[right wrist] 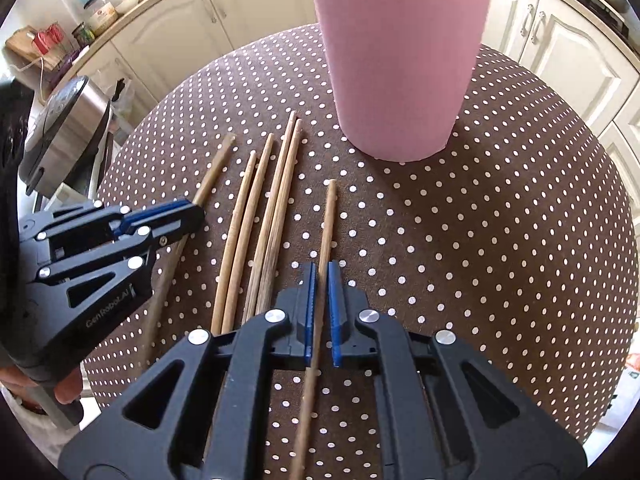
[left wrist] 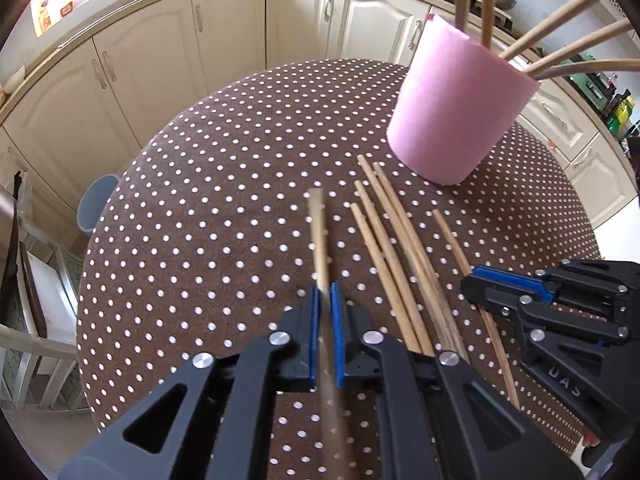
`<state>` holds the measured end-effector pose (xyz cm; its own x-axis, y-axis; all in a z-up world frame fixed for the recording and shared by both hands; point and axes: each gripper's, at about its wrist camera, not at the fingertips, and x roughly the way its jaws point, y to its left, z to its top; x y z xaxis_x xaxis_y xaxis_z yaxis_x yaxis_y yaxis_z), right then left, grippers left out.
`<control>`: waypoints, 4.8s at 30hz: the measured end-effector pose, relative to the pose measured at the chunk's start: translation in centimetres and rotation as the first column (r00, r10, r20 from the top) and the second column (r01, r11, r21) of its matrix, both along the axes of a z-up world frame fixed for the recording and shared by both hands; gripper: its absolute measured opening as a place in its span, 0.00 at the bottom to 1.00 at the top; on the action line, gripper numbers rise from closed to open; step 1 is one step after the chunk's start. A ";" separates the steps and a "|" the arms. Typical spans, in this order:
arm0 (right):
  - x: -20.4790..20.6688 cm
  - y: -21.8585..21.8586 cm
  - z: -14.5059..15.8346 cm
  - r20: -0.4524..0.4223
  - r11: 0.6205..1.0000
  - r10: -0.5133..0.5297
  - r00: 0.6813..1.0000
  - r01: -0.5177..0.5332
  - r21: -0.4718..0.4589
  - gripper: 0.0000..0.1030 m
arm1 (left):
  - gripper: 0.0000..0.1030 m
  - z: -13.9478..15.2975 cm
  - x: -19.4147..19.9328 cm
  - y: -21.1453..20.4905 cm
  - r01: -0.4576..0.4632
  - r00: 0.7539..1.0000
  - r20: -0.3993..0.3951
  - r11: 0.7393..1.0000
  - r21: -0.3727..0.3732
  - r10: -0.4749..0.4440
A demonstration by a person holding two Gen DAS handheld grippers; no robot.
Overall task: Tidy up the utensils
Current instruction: 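Close the right tool on a chopstick while the left tool grasps another, then lift both chopsticks upright and carry them above the pink cup, then lower both chopsticks into the pink cup and open both tools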
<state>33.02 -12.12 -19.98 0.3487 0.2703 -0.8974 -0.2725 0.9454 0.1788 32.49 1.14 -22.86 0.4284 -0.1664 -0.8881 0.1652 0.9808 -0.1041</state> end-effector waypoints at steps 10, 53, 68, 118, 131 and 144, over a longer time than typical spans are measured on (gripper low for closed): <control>-2.5 -1.6 2.3 0.086 0.996 -0.023 0.996 0.016 0.086 0.05 | 0.06 3.8 -3.1 -1.1 0.062 0.993 0.101 0.997 -0.046 -0.057; -8.8 -11.1 16.2 0.536 0.949 -0.278 0.797 0.142 0.281 0.05 | 0.06 22.2 -8.0 1.6 0.011 0.734 0.647 0.949 -0.315 0.207; -5.3 -12.8 18.4 0.612 0.940 -0.321 0.723 0.166 0.296 0.05 | 0.06 25.1 -4.3 -2.1 0.061 0.580 0.776 0.937 -0.344 0.247; -3.2 -9.5 19.6 0.765 0.956 -0.273 0.583 0.077 0.283 0.05 | 0.34 18.7 0.9 -4.8 0.052 0.752 0.654 0.982 -0.181 0.081; -1.6 -9.0 17.0 0.656 0.975 -0.203 0.727 0.086 0.206 0.05 | 0.38 19.2 0.3 -4.3 0.034 0.753 0.651 0.982 -0.188 0.099; -2.0 -8.7 16.4 0.608 0.972 -0.217 0.764 0.115 0.203 0.06 | 0.42 19.7 -0.8 -3.3 0.026 0.756 0.645 0.980 -0.197 0.109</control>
<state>31.02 -20.80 -3.58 0.8674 0.2640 -0.4218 -0.2135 0.9631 0.1639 31.69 -2.19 -3.13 0.9002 -0.2637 -0.3466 0.2189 0.9620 -0.1635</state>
